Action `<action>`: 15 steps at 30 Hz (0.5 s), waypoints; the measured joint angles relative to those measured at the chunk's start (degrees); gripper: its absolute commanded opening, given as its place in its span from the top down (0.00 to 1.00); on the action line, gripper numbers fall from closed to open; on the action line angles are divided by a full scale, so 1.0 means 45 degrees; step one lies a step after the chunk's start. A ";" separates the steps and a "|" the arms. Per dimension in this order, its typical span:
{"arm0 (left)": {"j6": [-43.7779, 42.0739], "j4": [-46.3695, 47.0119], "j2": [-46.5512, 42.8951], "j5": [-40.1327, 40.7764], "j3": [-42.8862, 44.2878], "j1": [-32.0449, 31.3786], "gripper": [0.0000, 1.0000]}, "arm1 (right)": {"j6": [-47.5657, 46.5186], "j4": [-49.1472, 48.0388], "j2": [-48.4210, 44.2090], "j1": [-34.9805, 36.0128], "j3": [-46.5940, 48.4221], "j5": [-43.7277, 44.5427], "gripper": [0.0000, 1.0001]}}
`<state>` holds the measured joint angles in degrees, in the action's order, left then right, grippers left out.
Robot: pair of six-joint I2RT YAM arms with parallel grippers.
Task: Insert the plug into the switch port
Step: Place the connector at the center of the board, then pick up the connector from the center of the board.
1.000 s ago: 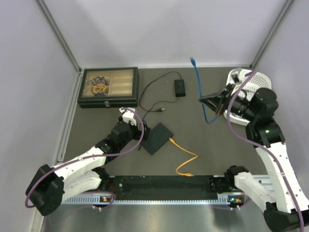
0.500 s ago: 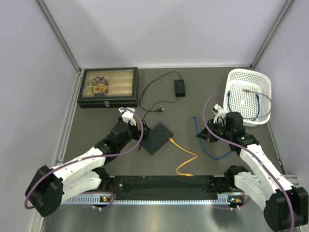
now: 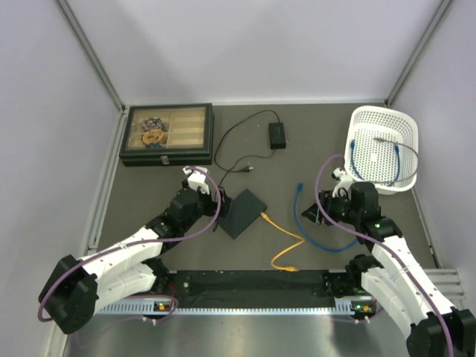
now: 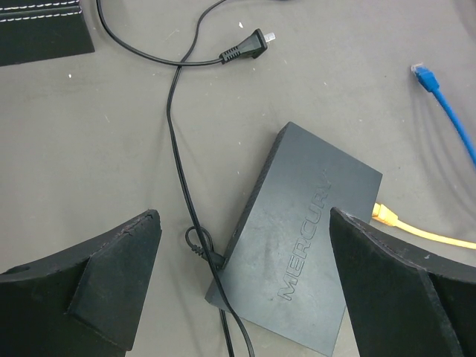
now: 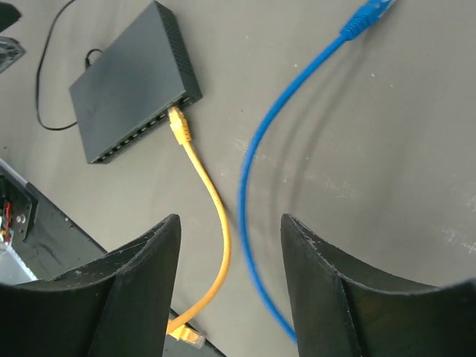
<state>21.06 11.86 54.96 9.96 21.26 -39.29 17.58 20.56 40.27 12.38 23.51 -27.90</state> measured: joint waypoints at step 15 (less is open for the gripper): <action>-0.0049 0.0015 0.0146 0.0000 0.0000 0.0000 0.01 | -0.0005 -0.0801 -0.0092 0.0146 -0.0063 -0.0427 0.44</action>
<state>20.84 11.92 55.61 9.96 21.26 -39.29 17.56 16.95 39.86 13.04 23.22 -29.82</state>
